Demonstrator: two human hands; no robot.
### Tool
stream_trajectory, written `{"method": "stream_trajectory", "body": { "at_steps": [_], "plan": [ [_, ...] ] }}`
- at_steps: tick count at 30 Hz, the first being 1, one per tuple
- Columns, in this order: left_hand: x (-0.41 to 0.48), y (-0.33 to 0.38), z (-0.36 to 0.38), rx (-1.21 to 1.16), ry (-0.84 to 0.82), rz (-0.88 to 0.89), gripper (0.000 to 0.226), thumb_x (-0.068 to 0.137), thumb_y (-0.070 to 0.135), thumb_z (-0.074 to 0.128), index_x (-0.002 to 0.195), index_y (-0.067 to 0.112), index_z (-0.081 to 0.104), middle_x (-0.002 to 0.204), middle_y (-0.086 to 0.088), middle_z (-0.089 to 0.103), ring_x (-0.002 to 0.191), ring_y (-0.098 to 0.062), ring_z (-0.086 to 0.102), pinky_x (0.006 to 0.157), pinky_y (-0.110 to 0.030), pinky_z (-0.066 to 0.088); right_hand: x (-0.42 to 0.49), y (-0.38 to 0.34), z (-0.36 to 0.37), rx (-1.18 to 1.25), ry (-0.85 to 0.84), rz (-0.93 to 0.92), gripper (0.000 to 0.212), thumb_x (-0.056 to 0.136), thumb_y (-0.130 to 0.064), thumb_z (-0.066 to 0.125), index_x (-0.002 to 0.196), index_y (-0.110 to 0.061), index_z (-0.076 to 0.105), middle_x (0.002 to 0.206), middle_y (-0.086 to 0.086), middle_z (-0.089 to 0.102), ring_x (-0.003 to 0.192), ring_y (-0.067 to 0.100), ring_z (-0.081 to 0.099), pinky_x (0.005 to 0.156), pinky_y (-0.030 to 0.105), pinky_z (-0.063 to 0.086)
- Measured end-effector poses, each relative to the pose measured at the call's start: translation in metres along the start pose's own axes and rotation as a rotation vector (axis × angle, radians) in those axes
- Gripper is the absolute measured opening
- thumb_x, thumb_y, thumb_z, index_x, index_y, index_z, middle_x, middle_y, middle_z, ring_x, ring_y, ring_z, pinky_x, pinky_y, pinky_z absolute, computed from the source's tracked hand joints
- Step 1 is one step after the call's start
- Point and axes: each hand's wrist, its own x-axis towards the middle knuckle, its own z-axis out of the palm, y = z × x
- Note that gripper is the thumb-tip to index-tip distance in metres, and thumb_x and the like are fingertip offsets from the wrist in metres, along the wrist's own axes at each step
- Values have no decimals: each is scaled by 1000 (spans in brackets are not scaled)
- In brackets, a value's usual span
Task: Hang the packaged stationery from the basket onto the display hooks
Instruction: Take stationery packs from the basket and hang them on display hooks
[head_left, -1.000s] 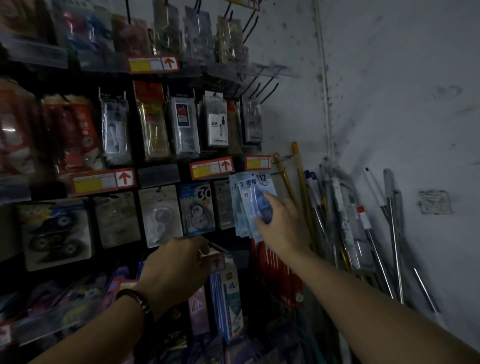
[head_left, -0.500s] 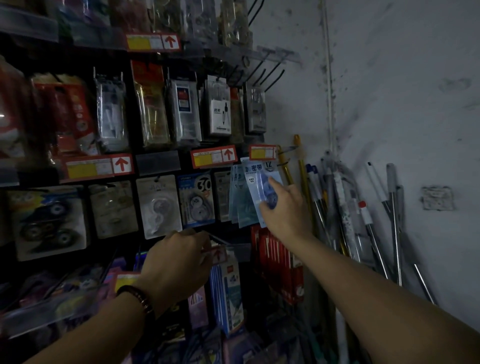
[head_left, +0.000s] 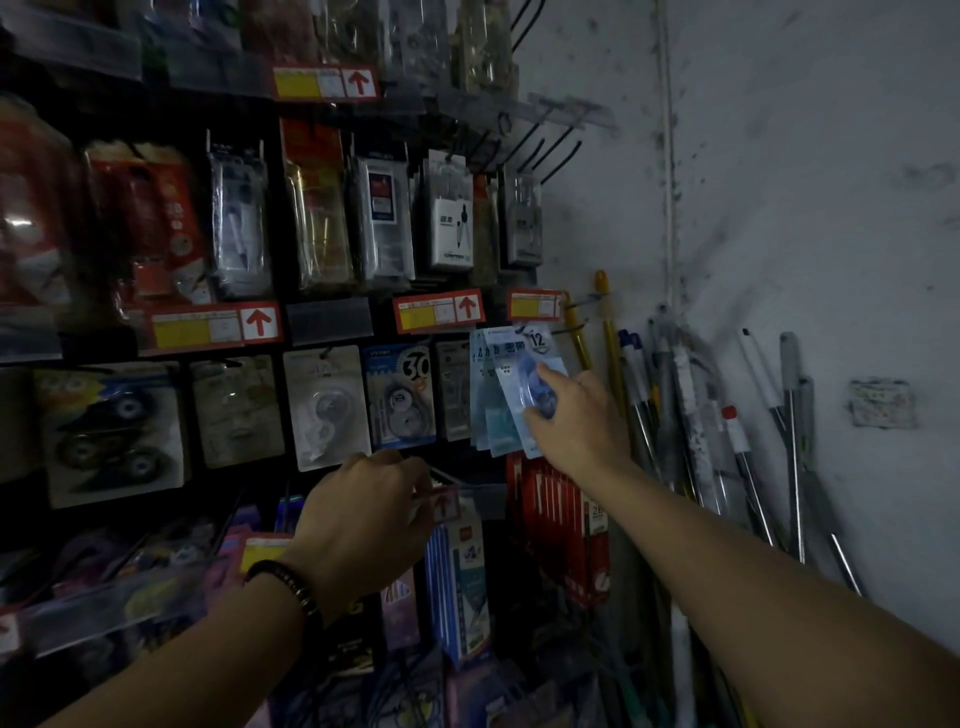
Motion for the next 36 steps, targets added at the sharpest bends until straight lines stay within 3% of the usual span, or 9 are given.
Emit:
{"method": "stream_trajectory", "body": {
  "at_steps": [2,5,13,16,21,27,31,34,36],
  "plan": [
    [-1,1,1,2,7,7,19,99,50,55,109,37,63,109,12,61,94,-17,63,68,-28,47,4,-5,3,31,-63,18,64,98,-39,70,156,-32,45,125,4,47,104,21,55,80,35,53],
    [-5,2,0,-11,7,7,19,100,50,54,108,36,63,110,12,61,96,-17,63,74,-32,56,12,-10,10,10,-169,36,57,98,-32,70,151,-24,52,134,11,56,115,31,63,92,45,59],
    [-44,2,-12,-91,-39,-13,17,99,48,58,109,37,65,113,13,62,98,-15,66,73,-34,56,-40,-14,10,-42,-256,61,48,97,-30,63,144,-21,57,131,12,60,115,34,63,96,47,57],
    [-80,2,-18,-137,-96,-14,16,97,49,58,106,37,64,109,14,65,95,-15,68,73,-36,58,-86,-21,4,-29,-247,17,30,95,-38,64,122,-27,64,113,1,64,102,23,66,84,42,59],
    [-181,3,0,-171,-253,-61,22,91,54,51,101,37,59,101,11,69,91,-23,71,64,-33,48,-197,-31,9,103,-406,-15,8,93,-44,67,98,-39,63,88,-18,67,75,1,64,64,31,58],
    [-338,5,49,-250,-540,-184,15,99,46,56,101,34,66,100,10,76,93,-22,74,72,-38,58,-376,-29,58,169,-816,56,12,88,-47,68,80,-41,60,75,-17,70,70,4,67,74,31,57],
    [-443,7,90,-276,-656,-293,16,97,44,61,98,34,73,99,13,77,88,-14,73,64,-27,51,-499,-7,90,138,-1002,151,16,85,-32,73,72,-35,63,75,-11,73,69,1,66,61,23,49],
    [-515,7,122,-312,-784,-443,16,98,42,59,99,30,70,98,4,76,91,-24,73,73,-38,58,-579,10,107,111,-1152,278,15,89,-27,75,76,-26,68,88,-7,76,88,12,73,82,26,56],
    [-557,5,146,-345,-817,-512,15,100,39,59,101,28,69,97,2,75,91,-27,73,75,-40,59,-624,24,119,65,-1230,354,12,91,-29,76,81,-27,70,97,-7,76,96,14,72,87,30,58]
  ]
}}
